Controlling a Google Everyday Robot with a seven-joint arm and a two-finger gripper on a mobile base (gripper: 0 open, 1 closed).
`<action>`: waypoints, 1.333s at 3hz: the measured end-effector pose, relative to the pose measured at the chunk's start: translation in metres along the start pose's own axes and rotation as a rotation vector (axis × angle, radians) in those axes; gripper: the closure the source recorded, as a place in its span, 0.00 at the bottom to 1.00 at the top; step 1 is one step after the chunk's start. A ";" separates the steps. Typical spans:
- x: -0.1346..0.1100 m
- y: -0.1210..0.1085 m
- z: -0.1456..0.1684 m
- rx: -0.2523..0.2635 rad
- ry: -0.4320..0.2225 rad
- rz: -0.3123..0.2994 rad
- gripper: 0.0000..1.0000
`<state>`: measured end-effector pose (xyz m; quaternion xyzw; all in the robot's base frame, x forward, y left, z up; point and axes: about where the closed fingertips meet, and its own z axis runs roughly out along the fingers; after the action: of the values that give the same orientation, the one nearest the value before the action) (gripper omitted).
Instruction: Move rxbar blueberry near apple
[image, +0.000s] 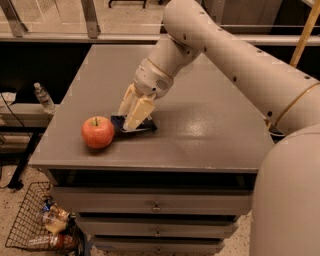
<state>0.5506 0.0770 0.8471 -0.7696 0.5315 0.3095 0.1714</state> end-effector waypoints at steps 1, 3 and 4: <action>-0.001 -0.002 0.002 0.003 -0.002 -0.001 0.12; -0.005 0.000 -0.006 0.018 0.076 0.006 0.00; 0.006 0.022 -0.042 0.123 0.164 0.074 0.00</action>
Offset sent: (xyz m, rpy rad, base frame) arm 0.0008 0.0023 -0.0009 0.0027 -0.0014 -0.0012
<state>0.5437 0.0394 0.8756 -0.7603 0.5896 0.2185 0.1626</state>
